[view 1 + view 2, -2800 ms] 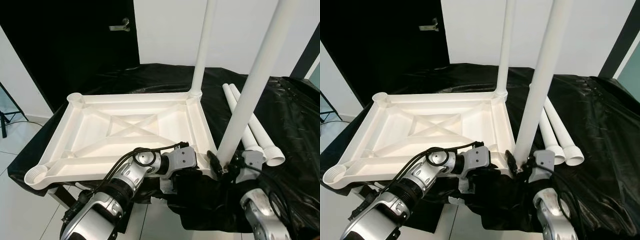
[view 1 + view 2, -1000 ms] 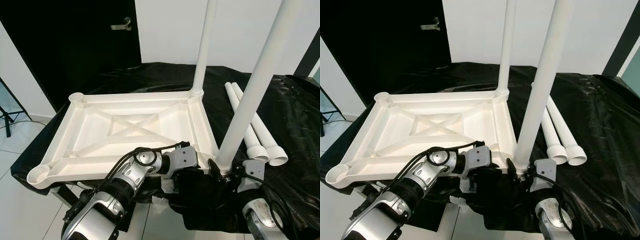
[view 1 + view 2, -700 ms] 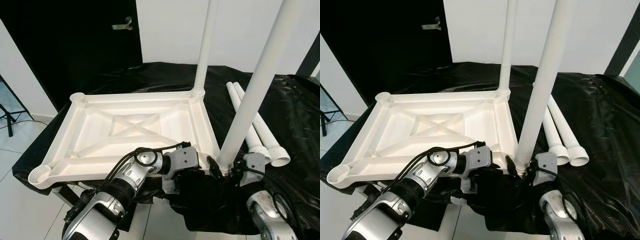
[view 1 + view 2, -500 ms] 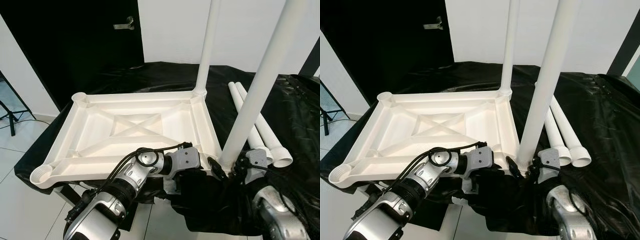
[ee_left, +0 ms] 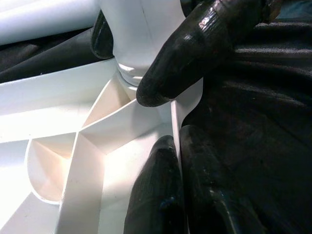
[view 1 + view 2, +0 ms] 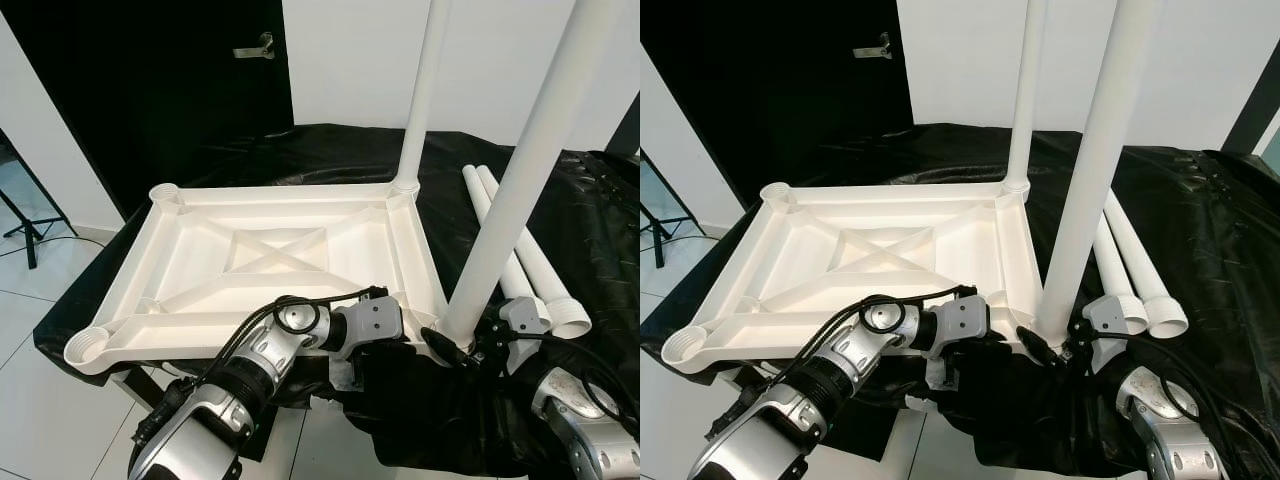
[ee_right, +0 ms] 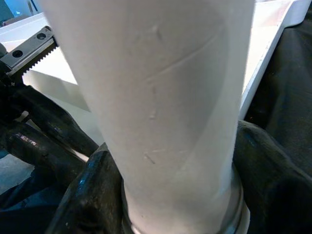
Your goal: Building children table
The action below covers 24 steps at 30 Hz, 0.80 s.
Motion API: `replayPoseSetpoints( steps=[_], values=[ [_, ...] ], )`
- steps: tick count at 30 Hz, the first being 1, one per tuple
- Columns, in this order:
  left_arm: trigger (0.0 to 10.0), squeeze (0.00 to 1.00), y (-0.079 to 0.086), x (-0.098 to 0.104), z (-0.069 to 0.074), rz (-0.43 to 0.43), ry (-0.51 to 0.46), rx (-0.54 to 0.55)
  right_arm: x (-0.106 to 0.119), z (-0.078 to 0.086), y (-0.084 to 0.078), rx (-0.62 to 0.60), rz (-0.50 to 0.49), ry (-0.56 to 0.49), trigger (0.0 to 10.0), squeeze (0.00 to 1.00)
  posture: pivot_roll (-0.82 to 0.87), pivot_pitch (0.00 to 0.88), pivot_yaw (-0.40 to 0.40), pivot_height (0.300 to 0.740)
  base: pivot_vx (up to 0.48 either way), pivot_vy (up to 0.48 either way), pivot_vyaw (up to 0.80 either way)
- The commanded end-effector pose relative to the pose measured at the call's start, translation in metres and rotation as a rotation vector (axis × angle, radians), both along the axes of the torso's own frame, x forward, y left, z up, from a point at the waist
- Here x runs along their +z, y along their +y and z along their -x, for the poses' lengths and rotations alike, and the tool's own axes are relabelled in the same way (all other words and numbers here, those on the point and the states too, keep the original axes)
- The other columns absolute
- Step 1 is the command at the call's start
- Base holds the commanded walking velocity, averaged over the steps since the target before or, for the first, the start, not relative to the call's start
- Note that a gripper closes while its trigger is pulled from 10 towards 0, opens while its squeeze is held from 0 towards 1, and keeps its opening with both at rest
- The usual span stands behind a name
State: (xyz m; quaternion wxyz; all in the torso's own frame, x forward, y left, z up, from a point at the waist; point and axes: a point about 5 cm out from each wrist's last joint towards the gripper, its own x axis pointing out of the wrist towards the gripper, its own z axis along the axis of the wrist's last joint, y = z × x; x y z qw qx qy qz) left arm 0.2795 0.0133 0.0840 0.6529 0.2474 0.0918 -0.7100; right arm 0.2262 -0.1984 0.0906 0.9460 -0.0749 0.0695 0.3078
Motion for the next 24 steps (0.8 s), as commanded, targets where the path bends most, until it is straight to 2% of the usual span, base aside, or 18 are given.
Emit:
replayPoseSetpoints(
  steps=[1,4,5,6,7,8,10,12,14,15,17,24],
  values=[
    [10.0,0.0,0.029,-0.053,0.023,-0.204,0.201,0.016,-0.024,0.014,0.007,0.067,0.066,0.118,0.0,0.0,0.15,0.0,0.003,0.74,0.0,0.0,0.0],
    [10.0,0.0,0.03,-0.053,0.023,-0.204,0.201,0.015,-0.027,0.016,0.008,0.056,0.074,0.129,0.0,0.0,0.15,0.0,0.003,0.74,0.0,0.0,0.0],
    [10.0,0.0,0.03,-0.053,0.023,-0.205,0.2,0.013,-0.033,0.018,0.01,0.01,0.061,0.159,0.0,0.0,0.15,0.0,0.007,0.74,0.0,0.0,0.0],
    [10.0,0.0,0.03,-0.053,0.023,-0.207,0.199,0.01,-0.037,0.019,0.013,-0.06,0.046,0.181,0.0,0.0,0.14,0.0,0.009,0.74,0.0,0.0,0.0],
    [10.0,0.0,0.03,-0.053,0.023,-0.208,0.197,0.008,-0.038,0.015,0.011,-0.196,0.027,0.16,0.0,0.0,0.15,0.0,0.005,0.74,0.0,0.0,0.0],
    [10.0,0.0,0.03,-0.053,0.023,-0.208,0.197,0.008,-0.038,0.015,0.011,-0.196,0.027,0.16,0.0,0.0,0.15,0.0,0.005,0.74,0.0,0.0,0.0],
    [10.0,0.0,0.03,-0.052,0.022,-0.209,0.193,0.008,-0.033,0.008,0.001,-0.474,-0.013,0.087,0.0,0.0,0.16,0.0,0.005,0.74,0.0,0.0,0.0],
    [10.0,0.0,0.03,-0.052,0.022,-0.209,0.193,0.008,-0.033,0.008,0.001,-0.474,-0.013,0.087,0.0,0.0,0.16,0.0,0.005,0.74,0.0,0.0,0.0],
    [10.0,0.0,0.03,-0.052,0.021,-0.209,0.192,0.01,-0.018,0.006,-0.01,-0.71,-0.077,-0.048,0.0,0.0,0.16,0.0,0.004,0.74,0.0,0.0,0.0],
    [10.0,0.0,0.03,-0.052,0.021,-0.209,0.192,0.01,-0.018,0.006,-0.01,-0.71,-0.077,-0.048,0.0,0.0,0.16,0.0,0.004,0.74,0.0,0.0,0.0],
    [10.0,0.0,0.032,-0.052,0.021,-0.211,0.193,0.013,-0.01,0.006,-0.014,-0.808,-0.11,-0.101,0.0,0.0,0.16,0.0,0.006,0.74,0.0,0.0,0.0],
    [10.0,0.0,0.032,-0.052,0.021,-0.213,0.192,0.012,-0.011,0.004,0.0,-0.734,-0.097,-0.083,0.0,0.0,0.16,0.0,0.008,0.74,0.0,0.0,0.0]
  ],
)
